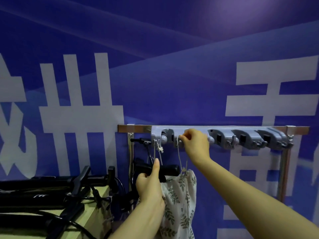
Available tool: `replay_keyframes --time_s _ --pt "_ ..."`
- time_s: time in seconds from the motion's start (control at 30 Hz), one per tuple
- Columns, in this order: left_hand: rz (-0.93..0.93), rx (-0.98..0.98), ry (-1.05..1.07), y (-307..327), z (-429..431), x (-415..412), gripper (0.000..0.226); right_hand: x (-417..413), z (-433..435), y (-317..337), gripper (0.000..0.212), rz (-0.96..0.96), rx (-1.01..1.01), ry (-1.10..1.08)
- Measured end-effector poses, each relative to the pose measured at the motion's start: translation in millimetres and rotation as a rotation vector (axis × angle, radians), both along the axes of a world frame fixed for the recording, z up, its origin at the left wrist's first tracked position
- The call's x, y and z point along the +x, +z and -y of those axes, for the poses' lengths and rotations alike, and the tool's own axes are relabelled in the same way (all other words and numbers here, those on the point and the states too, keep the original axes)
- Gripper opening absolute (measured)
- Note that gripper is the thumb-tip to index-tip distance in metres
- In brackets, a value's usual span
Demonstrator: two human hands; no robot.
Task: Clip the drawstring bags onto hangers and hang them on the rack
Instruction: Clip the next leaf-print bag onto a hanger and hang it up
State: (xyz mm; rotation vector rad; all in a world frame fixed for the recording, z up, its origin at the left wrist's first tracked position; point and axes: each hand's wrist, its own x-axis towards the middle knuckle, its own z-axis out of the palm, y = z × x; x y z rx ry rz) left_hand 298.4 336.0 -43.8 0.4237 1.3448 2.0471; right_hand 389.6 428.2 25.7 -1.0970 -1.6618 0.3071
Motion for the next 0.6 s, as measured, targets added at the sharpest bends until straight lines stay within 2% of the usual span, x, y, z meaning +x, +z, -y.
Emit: replay_keyframes --time_s 0.27,0.47,0.6 --pt "0.022 -0.066 -0.049 -12.2 -3.1 -4.0 0.043 11.6 13.2 -34.8 0.024 0.088 -0.013 0.019" --pt "0.045 -0.092 -0.135 -8.0 0.0 -7.9 0.035 1.8 37.7 -35.5 0.019 0.157 0.129 -0.065" --pt "0.039 -0.174 -0.168 -9.0 10.0 -16.2 0.053 -1.1 60.4 -40.5 0.02 0.205 0.151 -0.088"
